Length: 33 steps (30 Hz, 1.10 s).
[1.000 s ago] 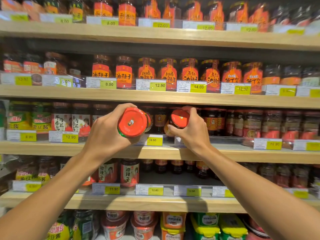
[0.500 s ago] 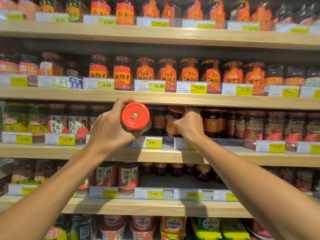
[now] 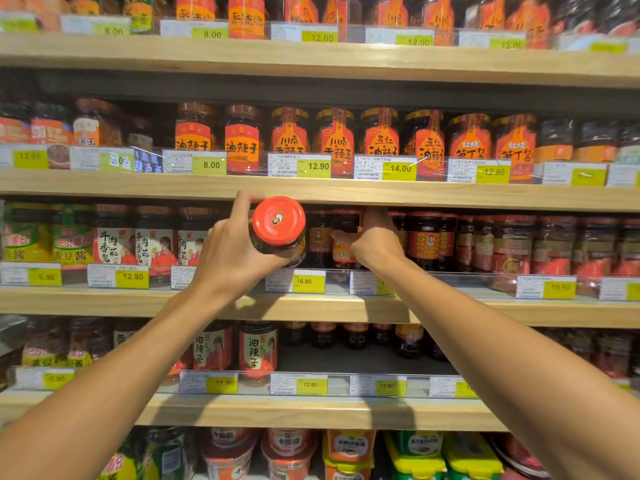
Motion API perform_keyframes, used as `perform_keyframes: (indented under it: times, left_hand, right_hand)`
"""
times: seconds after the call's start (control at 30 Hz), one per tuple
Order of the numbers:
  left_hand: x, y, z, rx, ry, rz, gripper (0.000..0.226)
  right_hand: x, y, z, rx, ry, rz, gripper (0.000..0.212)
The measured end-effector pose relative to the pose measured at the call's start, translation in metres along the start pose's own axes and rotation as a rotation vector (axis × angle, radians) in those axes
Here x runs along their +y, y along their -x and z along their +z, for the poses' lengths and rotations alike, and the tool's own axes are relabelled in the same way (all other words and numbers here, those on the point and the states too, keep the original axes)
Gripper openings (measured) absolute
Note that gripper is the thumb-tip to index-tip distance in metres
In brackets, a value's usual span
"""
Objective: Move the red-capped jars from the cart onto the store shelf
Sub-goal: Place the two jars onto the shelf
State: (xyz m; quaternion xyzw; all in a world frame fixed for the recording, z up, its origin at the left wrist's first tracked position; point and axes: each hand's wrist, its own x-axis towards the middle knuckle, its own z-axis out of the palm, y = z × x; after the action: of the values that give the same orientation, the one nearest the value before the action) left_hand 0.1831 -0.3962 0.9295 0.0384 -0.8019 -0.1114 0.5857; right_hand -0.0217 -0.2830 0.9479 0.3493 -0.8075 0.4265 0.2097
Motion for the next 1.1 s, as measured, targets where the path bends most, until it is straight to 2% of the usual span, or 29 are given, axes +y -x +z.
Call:
perform_keyframes:
  times: [0.17,0.27,0.37,0.43,0.53,0.67,0.9,1.1]
  left_hand:
    - [-0.004,-0.001,0.012,-0.002,0.002,-0.026,0.076]
    - [-0.01,-0.001,0.019,-0.016,-0.001,-0.078,0.076]
    - [-0.016,-0.002,0.028,-0.015,-0.01,-0.158,0.073]
    - [-0.019,-0.005,0.033,-0.008,-0.029,-0.211,0.068]
    - [-0.019,-0.012,0.037,-0.008,-0.081,-0.27,0.064]
    - [-0.014,-0.024,0.043,-0.067,-0.184,-0.355,0.058]
    - [-0.005,-0.041,0.055,-0.208,-0.263,-0.511,0.06]
    - [-0.006,-0.043,0.057,-0.286,-0.193,-0.568,0.085]
  right_hand:
    - [0.003,0.0,-0.005,0.027,0.007,-0.049,0.066]
    - [0.008,0.003,-0.007,-0.043,0.046,-0.008,0.048]
    - [0.013,0.005,-0.01,-0.063,0.049,-0.002,0.055]
    - [0.017,0.009,-0.013,-0.103,0.063,0.002,0.043]
    - [0.023,0.012,-0.019,-0.132,0.035,-0.013,0.049]
    - [0.027,0.016,-0.025,-0.16,0.073,-0.017,0.037]
    - [0.028,0.015,-0.024,-0.179,0.067,-0.025,0.043]
    - [0.026,0.012,-0.019,-0.196,0.084,0.005,0.042]
